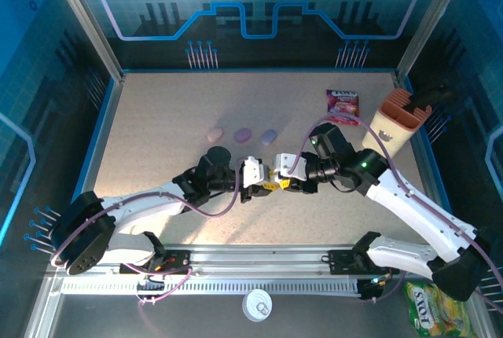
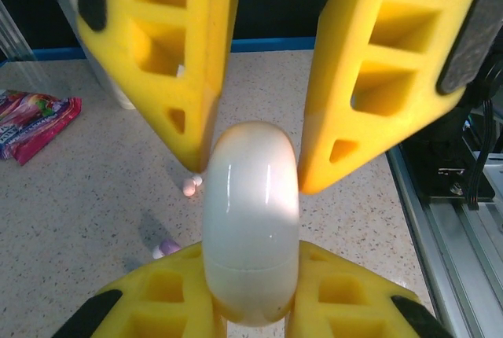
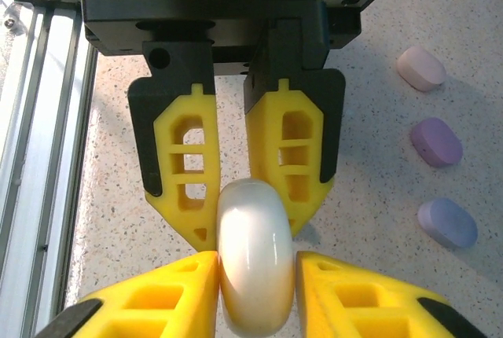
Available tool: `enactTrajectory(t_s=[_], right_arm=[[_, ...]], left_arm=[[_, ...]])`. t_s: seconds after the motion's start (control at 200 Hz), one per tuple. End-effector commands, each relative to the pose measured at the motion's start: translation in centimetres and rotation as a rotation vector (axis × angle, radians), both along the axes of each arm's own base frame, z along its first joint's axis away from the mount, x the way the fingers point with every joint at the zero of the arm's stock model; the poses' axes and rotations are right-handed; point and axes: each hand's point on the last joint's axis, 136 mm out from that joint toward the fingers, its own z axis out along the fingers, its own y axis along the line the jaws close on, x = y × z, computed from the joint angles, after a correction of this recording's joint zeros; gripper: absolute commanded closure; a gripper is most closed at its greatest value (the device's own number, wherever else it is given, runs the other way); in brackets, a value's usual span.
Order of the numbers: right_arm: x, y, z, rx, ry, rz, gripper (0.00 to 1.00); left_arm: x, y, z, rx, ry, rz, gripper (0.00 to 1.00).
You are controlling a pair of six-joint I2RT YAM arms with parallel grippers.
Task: Insert the wireless bluetooth earbuds into the charging case
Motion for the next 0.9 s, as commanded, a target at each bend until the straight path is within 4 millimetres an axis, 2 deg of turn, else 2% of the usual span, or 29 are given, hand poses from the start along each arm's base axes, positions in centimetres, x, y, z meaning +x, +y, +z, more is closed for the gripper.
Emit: enactTrajectory(t_s=[0.0, 0.07, 0.115, 0.18, 0.24, 0.28, 0.315, 0.395, 0.43, 0.48, 0.58, 0.62, 0.68, 0.785, 0.895], right_arm=[[-0.7, 0.0, -0.6, 0.002, 0.041, 0.024, 0.73], [-0.7, -0.1, -0.7, -0.003, 0.048, 0.023, 0.76], [-0.6, -0.1, -0.6, -0.002, 0.046, 0.02, 0.81], [-0.4, -0.2, -0.4, 0.007, 0.043, 0.011, 0.88], [-0.3, -0.2, -0.2, 0.017, 0.037, 0.003, 0.88], [-0.1, -0.3, -0.1, 0.025, 0.03, -0.006, 0.88], [0.3, -0.3, 0.0, 0.033, 0.024, -0.026, 0.89], [1.7, -0.8, 0.1, 0.055, 0.021, -0.109, 0.89], [2.6, -1.1, 0.1, 0.07, 0.026, -0.162, 0.9], [4.3, -1.8, 0.0, 0.096, 0.039, -0.268, 0.91], [8.3, -3.8, 0.2, 0.191, 0.105, -0.562, 0.91], [10.1, -4.9, 0.2, 0.239, 0.149, -0.716, 0.91], [11.7, -6.0, 0.0, 0.302, 0.236, -0.867, 0.91], [14.0, -7.6, -2.2, 0.399, 0.437, -1.094, 0.92], [15.5, -7.1, -4.6, 0.502, 0.619, -1.156, 0.91]], left_arm=[[0.0, -0.5, 2.1, -0.055, -0.038, -0.023, 0.9], [0.1, -0.5, 2.0, -0.055, -0.039, -0.022, 0.89], [0.1, -0.5, 1.9, -0.052, -0.036, -0.02, 0.89], [0.1, -0.5, 1.8, -0.051, -0.032, -0.018, 0.86], [0.2, -0.4, 1.7, -0.05, -0.03, -0.013, 0.82], [0.2, -0.4, 1.6, -0.052, -0.032, -0.007, 0.69], [0.4, -0.3, 1.6, -0.055, -0.032, 0.007, 0.5], [1.1, 0.1, 1.4, -0.069, -0.035, 0.059, 0.24], [1.6, 0.4, 1.1, -0.081, -0.021, 0.087, 0.16], [2.3, 1.1, 1.0, -0.111, 0.003, 0.128, 0.09], [3.6, 2.7, 0.5, -0.179, 0.036, 0.216, 0.01], [4.2, 3.4, 0.4, -0.203, 0.047, 0.259, 0.01], [5.0, 4.4, 0.0, -0.223, 0.071, 0.318, 0.01], [6.9, 6.4, -0.7, -0.246, 0.135, 0.453, 0.01], [8.6, 8.3, -1.1, -0.26, 0.18, 0.568, 0.01]])
